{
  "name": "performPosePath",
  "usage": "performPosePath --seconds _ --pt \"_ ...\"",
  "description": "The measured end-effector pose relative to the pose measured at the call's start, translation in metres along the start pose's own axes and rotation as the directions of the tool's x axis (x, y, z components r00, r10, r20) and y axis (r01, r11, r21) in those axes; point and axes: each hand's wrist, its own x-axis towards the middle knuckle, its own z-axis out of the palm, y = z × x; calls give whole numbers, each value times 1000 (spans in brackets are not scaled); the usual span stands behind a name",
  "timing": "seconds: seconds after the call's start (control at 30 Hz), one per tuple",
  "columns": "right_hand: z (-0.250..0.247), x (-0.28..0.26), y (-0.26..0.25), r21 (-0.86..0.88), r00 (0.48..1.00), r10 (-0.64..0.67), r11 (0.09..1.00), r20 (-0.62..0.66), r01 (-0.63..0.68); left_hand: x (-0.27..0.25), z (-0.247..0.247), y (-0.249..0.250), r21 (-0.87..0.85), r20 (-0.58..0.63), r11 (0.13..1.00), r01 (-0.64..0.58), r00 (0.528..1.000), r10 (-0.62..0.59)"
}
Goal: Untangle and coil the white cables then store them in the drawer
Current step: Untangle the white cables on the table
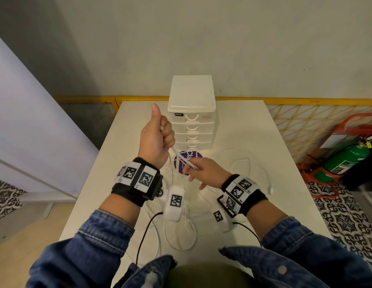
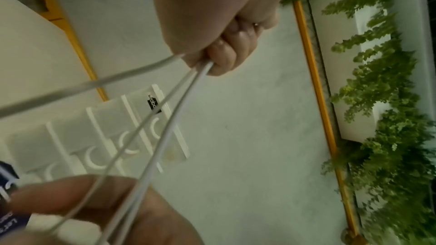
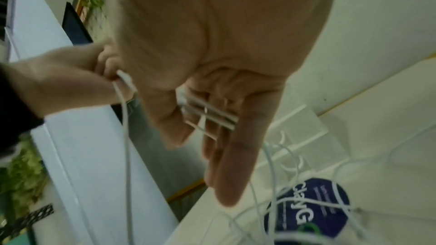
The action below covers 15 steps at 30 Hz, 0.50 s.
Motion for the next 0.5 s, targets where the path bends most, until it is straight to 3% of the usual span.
performPosePath --seconds 0.1,0.17,0.23,0.37,0.5 --pt "-14 -4 -1 46 998 12 999 -62 -9 2 -7 1 -2 -53 1000 0 999 0" --pt "-23 -1 -11 -71 979 -93 994 -182 81 1 -6 -6 5 -55 1000 18 998 -18" --pt "-25 3 -22 -204 958 -228 960 -175 191 -3 1 -13 6 -30 999 35 999 -35" --pt "0 4 -26 34 973 -216 976 74 214 -7 15 -18 -26 36 999 28 999 -27" --pt "6 1 -11 180 983 -184 968 28 176 0 1 -4 -49 -32 997 -64 998 62"
